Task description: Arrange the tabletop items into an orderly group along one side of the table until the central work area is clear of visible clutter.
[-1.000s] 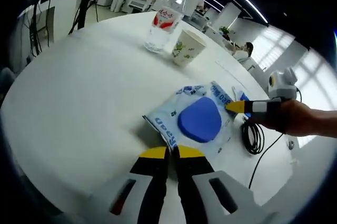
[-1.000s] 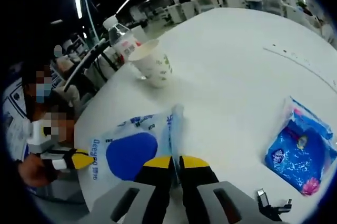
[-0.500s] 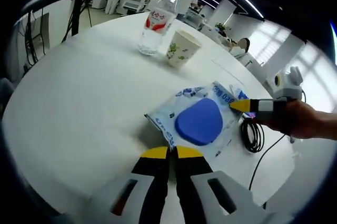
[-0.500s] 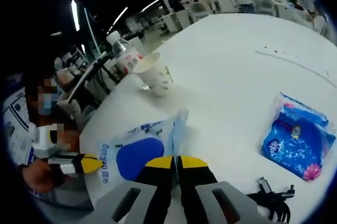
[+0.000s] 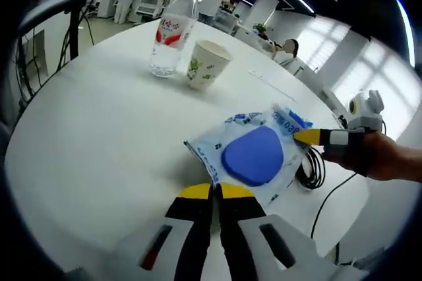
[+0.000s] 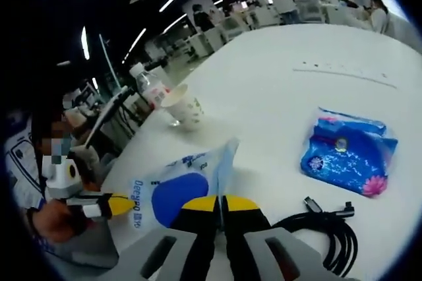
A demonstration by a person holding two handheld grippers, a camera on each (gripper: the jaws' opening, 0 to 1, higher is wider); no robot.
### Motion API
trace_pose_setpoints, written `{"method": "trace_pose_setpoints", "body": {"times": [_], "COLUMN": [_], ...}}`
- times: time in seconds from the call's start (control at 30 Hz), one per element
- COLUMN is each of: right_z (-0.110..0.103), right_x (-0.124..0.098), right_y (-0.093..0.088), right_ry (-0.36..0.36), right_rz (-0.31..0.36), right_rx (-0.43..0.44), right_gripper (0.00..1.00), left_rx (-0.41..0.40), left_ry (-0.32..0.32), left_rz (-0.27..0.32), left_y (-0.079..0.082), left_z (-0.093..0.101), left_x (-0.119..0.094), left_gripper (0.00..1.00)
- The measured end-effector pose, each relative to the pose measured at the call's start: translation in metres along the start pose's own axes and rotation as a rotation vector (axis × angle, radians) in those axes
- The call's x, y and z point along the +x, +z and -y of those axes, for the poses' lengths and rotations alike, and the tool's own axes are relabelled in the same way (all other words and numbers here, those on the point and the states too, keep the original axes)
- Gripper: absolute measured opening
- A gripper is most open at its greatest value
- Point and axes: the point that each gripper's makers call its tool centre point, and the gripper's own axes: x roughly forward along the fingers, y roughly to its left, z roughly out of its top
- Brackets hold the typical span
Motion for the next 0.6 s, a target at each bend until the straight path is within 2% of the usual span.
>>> {"method": "trace_pose_setpoints", "body": {"times": [0.13, 0.2, 0.27, 0.37, 0.47, 0.53, 0.6], "right_z": [0.001, -0.005, -0.003, -0.007, -0.007, -0.015, -0.013], "right_x": [-0.008, -0.013, -0.012, -0.019, -0.021, -0.027, -0.024], "right_y": [-0.005, -0.012, -0.012, -0.025, -0.036, -0.044, -0.046], "right_ry": [-0.012, -0.018, -0.022, -0.035, -0.051, -0.055, -0.063], "right_rz": [0.02, 0.031, 0.039, 0.041, 0.051, 0.057, 0.053], "right_rx": [0.028, 0.042, 0.056, 0.089, 0.159, 0.166, 0.172], "right_gripper": [0.0, 0.0, 0.0, 0.0, 0.0, 0.0, 0.0], "left_rx": [0.034, 0.048, 0.063, 0.088, 0.118, 0.133, 0.15], "left_ry": [-0.016, -0.022, -0.026, -0.034, -0.041, -0.047, -0.054], "left_rz": [-0.008, -0.015, -0.019, -0.029, -0.041, -0.05, -0.057], "left_y": [0.006, 0.007, 0.009, 0.017, 0.017, 0.018, 0.018], "left_z": [0.001, 0.001, -0.003, -0.015, -0.014, -0.014, -0.015], "left_x": [0.001, 0.001, 0.003, 0.014, 0.01, 0.01, 0.01], "left_gripper": [0.0, 0.0, 0.0, 0.0, 0.0, 0.0, 0.0]}}
